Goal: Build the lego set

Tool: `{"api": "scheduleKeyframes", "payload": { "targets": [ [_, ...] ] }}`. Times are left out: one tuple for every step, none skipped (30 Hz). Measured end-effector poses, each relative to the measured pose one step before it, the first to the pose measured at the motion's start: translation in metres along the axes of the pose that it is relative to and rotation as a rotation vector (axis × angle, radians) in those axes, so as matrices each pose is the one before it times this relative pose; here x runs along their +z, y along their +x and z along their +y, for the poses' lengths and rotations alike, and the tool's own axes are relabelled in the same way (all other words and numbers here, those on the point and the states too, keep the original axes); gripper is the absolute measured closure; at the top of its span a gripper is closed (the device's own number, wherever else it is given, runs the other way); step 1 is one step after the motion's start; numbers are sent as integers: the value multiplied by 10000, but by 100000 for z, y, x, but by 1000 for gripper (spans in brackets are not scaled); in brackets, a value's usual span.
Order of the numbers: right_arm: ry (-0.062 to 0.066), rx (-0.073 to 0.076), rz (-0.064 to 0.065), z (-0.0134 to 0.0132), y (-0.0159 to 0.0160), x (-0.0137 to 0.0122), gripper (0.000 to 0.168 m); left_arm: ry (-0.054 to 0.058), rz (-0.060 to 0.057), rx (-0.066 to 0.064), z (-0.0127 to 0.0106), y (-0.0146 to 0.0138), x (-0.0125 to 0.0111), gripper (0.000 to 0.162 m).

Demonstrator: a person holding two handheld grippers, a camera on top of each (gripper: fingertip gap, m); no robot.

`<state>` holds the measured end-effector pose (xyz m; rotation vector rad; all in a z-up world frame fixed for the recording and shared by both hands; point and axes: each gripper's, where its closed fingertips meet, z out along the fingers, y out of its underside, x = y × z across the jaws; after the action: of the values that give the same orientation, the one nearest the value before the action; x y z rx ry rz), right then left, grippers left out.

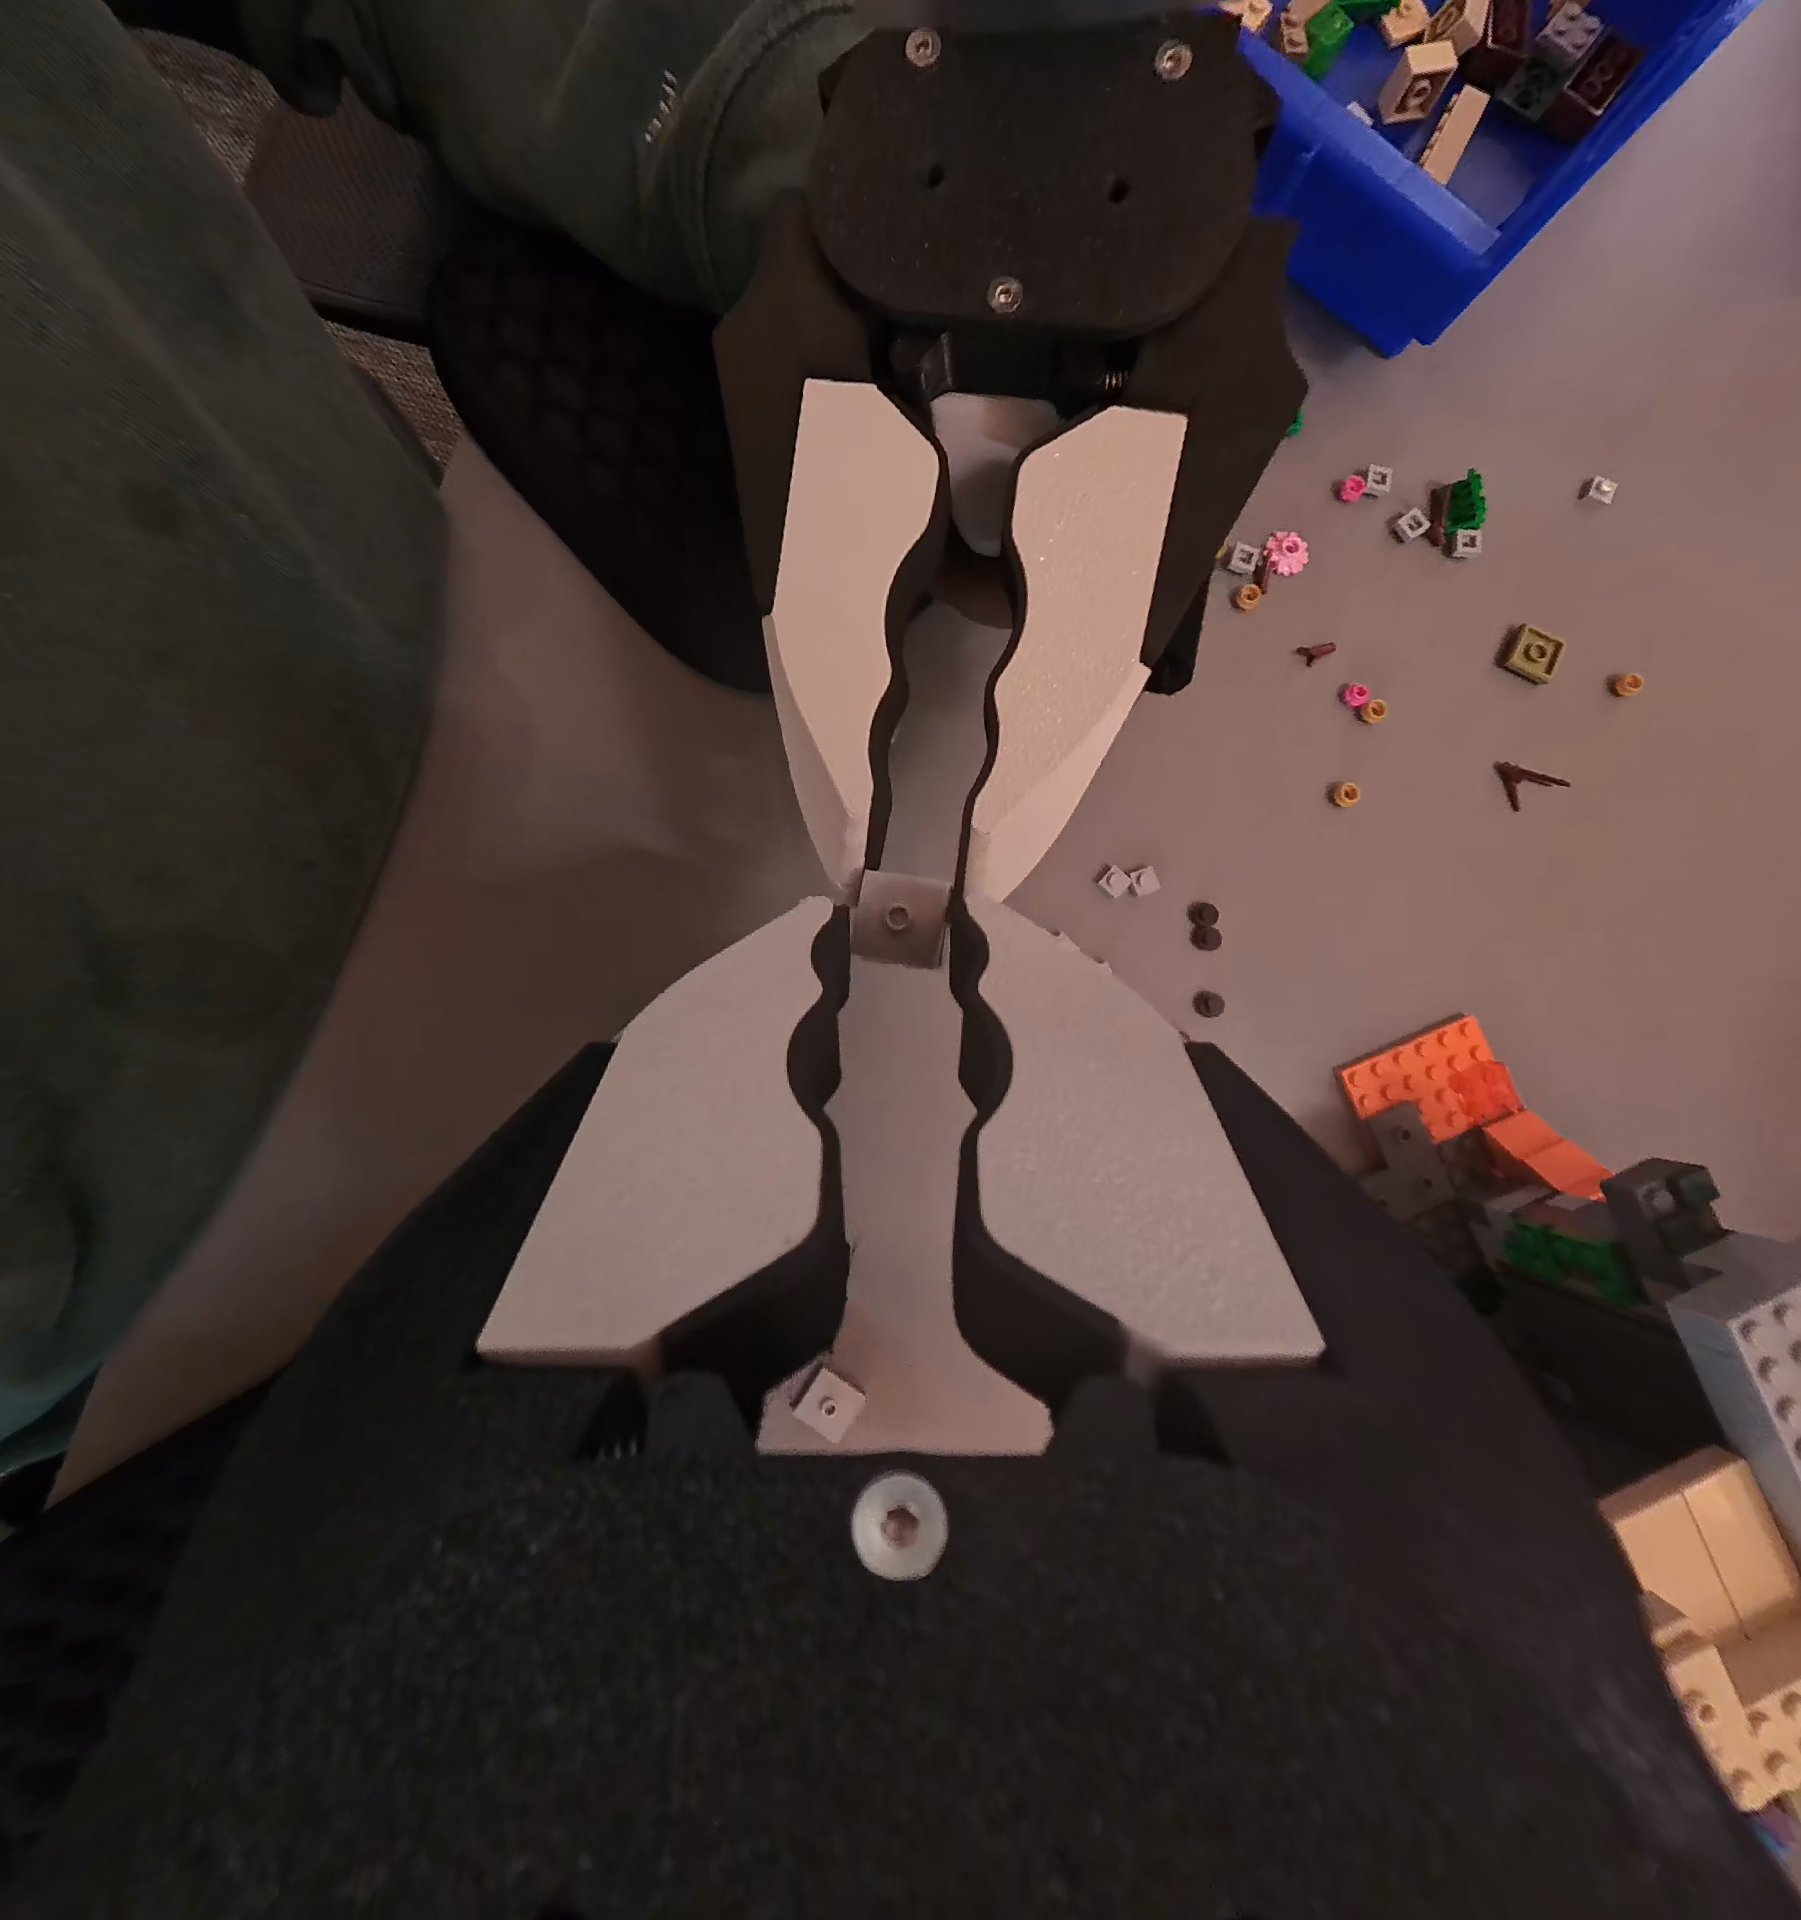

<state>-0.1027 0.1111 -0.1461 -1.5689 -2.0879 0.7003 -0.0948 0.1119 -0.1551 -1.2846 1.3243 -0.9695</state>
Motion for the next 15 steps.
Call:
{"api": "scheduleKeyframes", "payload": {
  "targets": [
    [41,6,-2,-78,27,-65,150,10,6,-4,-11,11,-3,146],
    [29,-3,10,-52,39,-56,150,17,21,-15,-18,27,-6,146],
    [48,-3,-13,-70,4,-63,150,27,4,-22,-35,-13,-19,146],
    [78,9,15,-113,26,-91,150,32,6,-28,-47,-9,-37,146],
    [105,7,89,-123,107,-147,149,36,-11,-36,-50,-55,-31,146],
    [172,-25,147,-167,136,-239,149,48,-9,-62,-66,-68,-61,146],
    [339,-76,190,-313,74,-347,147,102,31,-128,-162,-38,-82,146],
    [508,-112,246,-436,8,-425,146,137,18,-185,-236,-93,-126,146],
    [454,-122,311,-286,-48,-390,145,124,4,-179,-233,-126,-155,146],
    [283,-153,353,17,-96,-282,143,102,-11,-137,-185,-150,-148,146],
    [285,-218,394,88,-138,-178,141,56,3,-103,-106,-119,-130,146],
    [392,-302,471,-20,-129,-113,139,-38,41,-73,38,-58,-65,146],
    [418,-379,530,-71,-111,-51,139,-91,136,-86,126,102,-15,146],
    [345,-439,536,-74,-164,23,139,-42,115,-109,81,80,12,146],
    [221,-497,537,-43,-158,69,139,-19,80,-85,70,57,28,146]
  ]
}}
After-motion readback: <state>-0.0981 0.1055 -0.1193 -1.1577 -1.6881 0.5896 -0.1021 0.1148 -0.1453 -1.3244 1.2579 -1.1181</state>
